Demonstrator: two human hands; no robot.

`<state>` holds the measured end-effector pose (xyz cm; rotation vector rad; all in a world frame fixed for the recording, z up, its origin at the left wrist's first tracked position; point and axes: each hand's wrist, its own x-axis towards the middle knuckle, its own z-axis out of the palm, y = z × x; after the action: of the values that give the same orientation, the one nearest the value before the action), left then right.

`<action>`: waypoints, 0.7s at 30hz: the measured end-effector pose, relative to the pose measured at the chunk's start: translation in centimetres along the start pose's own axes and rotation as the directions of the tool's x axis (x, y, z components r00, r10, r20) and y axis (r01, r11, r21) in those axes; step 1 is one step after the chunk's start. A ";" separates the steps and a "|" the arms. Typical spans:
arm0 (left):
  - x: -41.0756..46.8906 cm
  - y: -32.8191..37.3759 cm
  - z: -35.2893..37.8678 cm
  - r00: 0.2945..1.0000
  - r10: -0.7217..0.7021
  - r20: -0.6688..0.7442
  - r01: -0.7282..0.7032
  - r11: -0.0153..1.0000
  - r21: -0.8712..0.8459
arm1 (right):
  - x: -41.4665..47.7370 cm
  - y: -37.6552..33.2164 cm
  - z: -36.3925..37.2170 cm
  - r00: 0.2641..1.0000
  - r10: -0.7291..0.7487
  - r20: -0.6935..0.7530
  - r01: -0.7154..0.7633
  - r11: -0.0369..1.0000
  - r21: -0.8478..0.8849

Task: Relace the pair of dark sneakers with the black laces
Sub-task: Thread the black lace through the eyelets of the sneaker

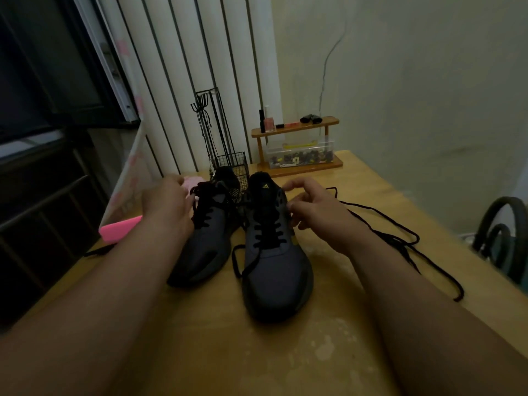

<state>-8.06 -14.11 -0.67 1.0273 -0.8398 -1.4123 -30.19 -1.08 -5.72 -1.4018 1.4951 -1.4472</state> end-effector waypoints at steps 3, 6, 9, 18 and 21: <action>-2.6 -1.0 -0.6 0.912 0.407 0.053 -0.387 0.809 0.442 | -0.1 0.0 0.1 0.996 -0.084 0.041 0.088 0.991 -0.099; -6.6 -2.6 -0.2 0.666 0.453 0.593 -0.744 0.338 0.577 | -0.1 0.1 0.5 0.989 -0.140 0.038 0.145 0.968 -0.206; -8.0 -4.1 0.9 0.581 0.139 0.802 -0.814 0.080 0.576 | 0.0 0.0 0.6 0.989 -0.148 0.017 0.149 0.973 -0.174; -6.4 -3.3 2.9 0.641 -0.045 0.766 -0.744 0.212 0.634 | 0.2 0.1 0.3 0.998 -0.030 -0.061 0.035 0.995 0.091; -5.8 -3.0 3.3 0.645 -0.084 0.760 -0.723 0.254 0.642 | 0.1 0.2 0.4 0.997 -0.030 -0.070 0.037 0.993 0.113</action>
<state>-12.41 -8.25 -1.57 0.9595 -2.5512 -0.7128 -29.86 -1.36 -5.94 -1.3270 1.4128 -1.5897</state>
